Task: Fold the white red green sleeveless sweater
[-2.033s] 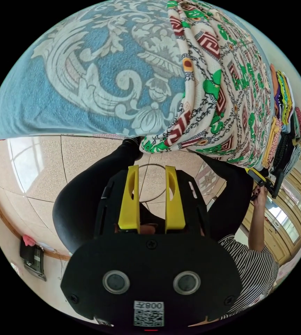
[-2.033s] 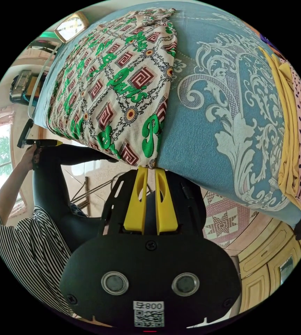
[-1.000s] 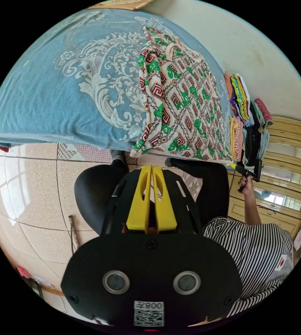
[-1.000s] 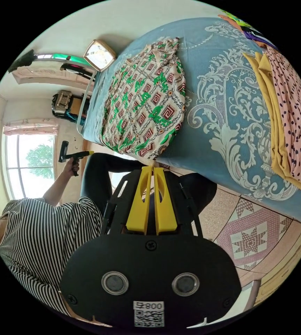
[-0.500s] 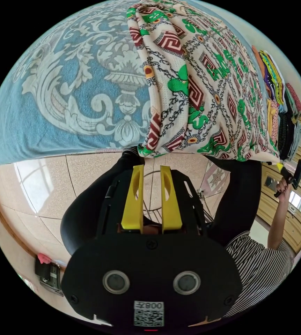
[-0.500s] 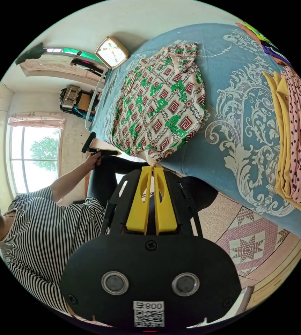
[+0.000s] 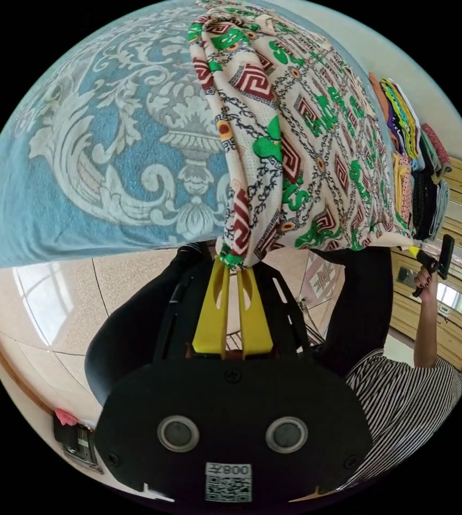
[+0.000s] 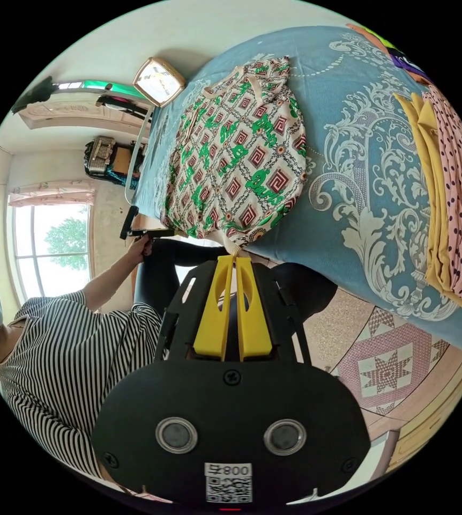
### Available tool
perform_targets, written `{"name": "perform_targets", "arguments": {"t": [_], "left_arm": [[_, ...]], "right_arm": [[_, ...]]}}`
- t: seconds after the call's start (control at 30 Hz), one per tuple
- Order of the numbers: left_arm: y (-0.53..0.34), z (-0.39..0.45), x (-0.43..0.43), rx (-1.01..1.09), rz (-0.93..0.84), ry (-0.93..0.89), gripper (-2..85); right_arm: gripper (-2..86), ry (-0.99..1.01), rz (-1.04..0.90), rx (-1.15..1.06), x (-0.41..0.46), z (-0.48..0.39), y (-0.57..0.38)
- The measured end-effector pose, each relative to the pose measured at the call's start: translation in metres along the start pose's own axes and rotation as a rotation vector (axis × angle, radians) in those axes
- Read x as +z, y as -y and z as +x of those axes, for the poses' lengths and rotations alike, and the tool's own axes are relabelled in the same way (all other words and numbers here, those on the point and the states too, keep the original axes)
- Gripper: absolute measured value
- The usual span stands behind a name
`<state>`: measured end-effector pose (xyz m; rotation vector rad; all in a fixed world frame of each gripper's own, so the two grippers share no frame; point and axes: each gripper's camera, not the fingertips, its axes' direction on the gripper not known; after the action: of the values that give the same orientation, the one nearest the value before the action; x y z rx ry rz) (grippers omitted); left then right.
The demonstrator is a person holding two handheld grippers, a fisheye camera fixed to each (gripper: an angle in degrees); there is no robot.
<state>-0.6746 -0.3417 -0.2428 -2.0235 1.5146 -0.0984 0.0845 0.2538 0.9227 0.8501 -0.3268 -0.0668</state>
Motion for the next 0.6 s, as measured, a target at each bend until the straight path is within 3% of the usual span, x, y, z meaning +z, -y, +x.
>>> {"name": "perform_targets", "arguments": {"t": [0.4, 0.6], "left_arm": [[-0.083, -0.054, -0.084, 0.166, 0.244, -0.400, 2.5], [-0.102, -0.078, -0.099, 0.210, 0.300, -0.494, 2.3]], "right_arm": [[0.4, 0.091, 0.057, -0.028, -0.036, 0.018, -0.020], [0.3, 0.141, 0.110, -0.066, -0.059, 0.022, -0.030]]}}
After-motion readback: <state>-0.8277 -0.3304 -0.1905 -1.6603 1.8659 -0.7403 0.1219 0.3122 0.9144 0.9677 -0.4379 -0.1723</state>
